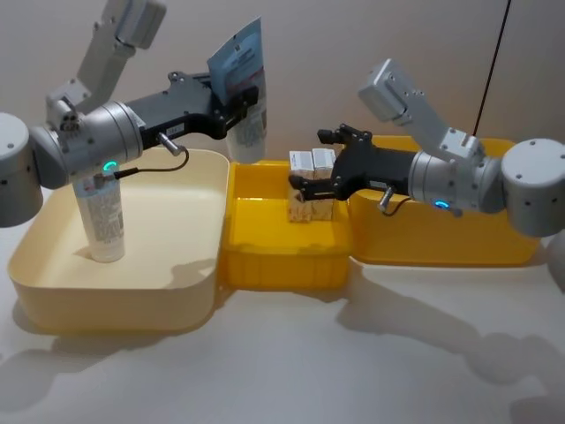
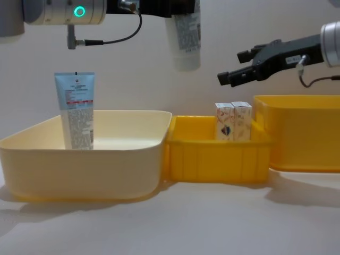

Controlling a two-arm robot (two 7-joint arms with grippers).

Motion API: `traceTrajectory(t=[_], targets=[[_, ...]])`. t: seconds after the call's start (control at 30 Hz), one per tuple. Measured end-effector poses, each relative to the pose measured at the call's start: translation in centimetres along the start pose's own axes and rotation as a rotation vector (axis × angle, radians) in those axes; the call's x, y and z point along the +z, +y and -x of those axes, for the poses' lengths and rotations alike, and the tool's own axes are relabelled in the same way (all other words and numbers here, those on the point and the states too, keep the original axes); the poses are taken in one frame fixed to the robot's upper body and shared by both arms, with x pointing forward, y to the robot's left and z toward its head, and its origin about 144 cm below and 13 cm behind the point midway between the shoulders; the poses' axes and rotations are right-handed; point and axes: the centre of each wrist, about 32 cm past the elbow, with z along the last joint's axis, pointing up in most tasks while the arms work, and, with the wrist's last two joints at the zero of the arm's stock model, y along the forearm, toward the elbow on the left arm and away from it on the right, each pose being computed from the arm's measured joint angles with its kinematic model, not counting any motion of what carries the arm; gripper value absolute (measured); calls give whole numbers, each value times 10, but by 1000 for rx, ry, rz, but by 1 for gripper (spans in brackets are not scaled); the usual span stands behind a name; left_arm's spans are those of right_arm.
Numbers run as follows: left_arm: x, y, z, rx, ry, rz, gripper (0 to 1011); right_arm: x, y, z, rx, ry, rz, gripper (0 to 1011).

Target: Bimanual collaborative sorting of washing and personal care products

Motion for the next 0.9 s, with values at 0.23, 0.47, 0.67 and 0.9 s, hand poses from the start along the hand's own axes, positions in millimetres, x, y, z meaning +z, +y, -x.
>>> traceTrajectory(t=[0.23,0.47,0.67,0.9], targets=[[-2,-3,0,-7,12,1,289,1,9,2,14,28,-33,1001],[-4,-4,-1,-8,18,3,290,4,17,2,45,77,-61,1001],[-5,-4,-1,-7,21,6,290,7,23,0,82,142,-75,1001],[-7,-3,-2,-4,23,9,290,10,29,-1,103,214,-86,1001]])
